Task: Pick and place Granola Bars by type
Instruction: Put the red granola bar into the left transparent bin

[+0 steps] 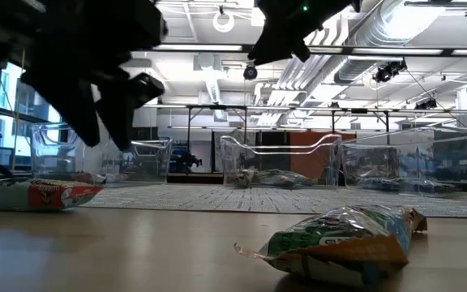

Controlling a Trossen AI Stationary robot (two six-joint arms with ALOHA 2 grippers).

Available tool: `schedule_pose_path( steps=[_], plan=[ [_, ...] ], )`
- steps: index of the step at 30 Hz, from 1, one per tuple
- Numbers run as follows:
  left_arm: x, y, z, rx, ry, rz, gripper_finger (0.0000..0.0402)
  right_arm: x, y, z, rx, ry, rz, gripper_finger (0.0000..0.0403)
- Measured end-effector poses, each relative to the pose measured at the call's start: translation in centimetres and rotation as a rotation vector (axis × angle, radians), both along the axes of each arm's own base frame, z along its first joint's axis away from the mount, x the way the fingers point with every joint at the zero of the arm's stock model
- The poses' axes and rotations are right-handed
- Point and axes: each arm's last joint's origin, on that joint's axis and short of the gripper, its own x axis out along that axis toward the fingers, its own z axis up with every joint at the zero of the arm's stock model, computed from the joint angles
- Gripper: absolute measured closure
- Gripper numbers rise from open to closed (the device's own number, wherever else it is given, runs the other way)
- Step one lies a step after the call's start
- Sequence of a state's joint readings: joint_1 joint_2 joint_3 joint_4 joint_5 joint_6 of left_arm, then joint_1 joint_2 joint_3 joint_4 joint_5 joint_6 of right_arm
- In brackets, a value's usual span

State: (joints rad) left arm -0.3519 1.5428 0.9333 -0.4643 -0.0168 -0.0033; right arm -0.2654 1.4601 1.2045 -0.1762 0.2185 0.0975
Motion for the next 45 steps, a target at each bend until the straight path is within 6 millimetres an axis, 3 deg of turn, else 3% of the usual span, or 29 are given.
schedule_pose_path(
  steps=[8, 20, 29, 40, 45],
  plan=[
    [1.5, 2.8, 2.1, -0.132, 0.045, -0.171, 0.0234, -0.1, 0.1, -0.6, 0.015, 0.029, 0.015, 0.0279],
    [2.9, 2.5, -3.2, -0.190, 0.212, -0.327, 0.0234, -0.1, 0.1, -0.6, 0.015, 0.030, 0.015, 0.0279],
    [3.0, 2.2, -3.4, -0.280, 0.222, -0.355, 0.0234, -0.1, 0.1, -0.6, 0.016, 0.031, 0.015, 0.0279],
    [3.4, 2.1, -5.7, -0.261, 0.288, -0.368, 0.0236, -0.1, 0.1, -0.6, 0.016, 0.032, 0.015, 0.0279],
    [3.5, 2.2, -5.8, -0.243, 0.278, -0.390, 0.0283, -0.1, 0.1, -0.6, 0.016, 0.032, 0.015, 0.0279]
  ],
)
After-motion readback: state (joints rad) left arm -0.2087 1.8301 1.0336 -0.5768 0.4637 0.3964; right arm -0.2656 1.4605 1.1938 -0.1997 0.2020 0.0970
